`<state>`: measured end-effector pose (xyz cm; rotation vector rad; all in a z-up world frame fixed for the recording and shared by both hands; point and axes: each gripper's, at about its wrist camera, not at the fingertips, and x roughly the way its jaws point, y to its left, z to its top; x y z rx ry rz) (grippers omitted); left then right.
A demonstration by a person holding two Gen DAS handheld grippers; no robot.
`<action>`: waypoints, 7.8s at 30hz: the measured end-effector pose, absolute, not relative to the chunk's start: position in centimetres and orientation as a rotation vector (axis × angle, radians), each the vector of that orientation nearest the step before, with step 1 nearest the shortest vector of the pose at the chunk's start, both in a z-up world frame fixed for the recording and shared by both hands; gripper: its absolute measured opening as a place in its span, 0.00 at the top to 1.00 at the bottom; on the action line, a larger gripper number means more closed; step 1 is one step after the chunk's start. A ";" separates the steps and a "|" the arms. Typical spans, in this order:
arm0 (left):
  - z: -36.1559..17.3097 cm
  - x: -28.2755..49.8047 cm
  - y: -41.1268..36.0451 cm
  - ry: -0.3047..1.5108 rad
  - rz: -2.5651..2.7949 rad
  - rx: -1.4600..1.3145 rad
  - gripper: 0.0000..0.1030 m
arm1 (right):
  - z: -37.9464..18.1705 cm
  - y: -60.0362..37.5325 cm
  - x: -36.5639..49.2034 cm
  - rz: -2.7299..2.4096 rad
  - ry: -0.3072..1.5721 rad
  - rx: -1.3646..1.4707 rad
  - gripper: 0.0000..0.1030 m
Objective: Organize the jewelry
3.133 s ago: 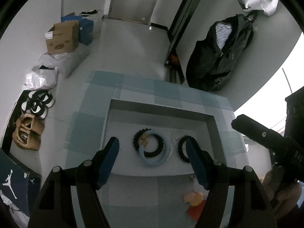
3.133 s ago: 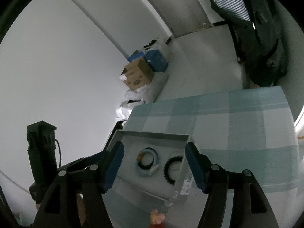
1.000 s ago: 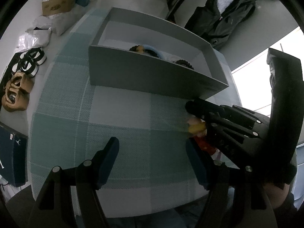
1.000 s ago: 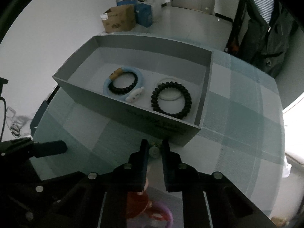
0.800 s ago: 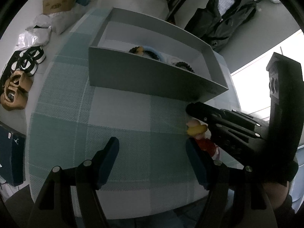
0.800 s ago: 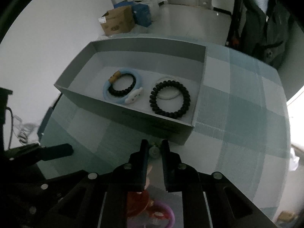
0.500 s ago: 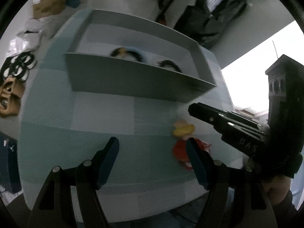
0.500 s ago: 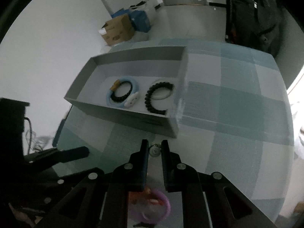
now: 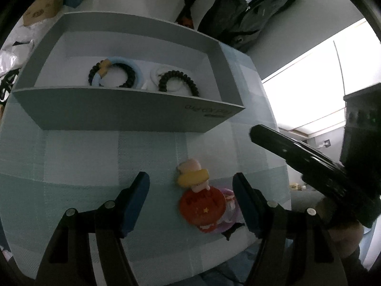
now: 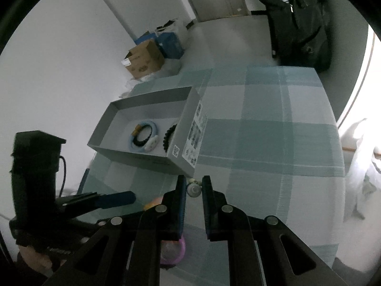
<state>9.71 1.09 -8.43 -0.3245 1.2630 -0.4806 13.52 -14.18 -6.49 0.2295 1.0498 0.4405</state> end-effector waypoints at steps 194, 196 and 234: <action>-7.9 6.6 -0.4 1.185 -0.559 -0.188 0.54 | -3.9 -17.3 8.1 0.400 0.858 0.212 0.07; -8.1 6.8 -0.1 1.192 -0.561 -0.207 0.63 | -3.9 -17.3 8.1 0.402 0.858 0.211 0.07; -7.6 7.4 4.9 1.220 -0.449 -0.381 0.97 | -5.3 -14.8 6.8 0.525 0.926 0.184 0.07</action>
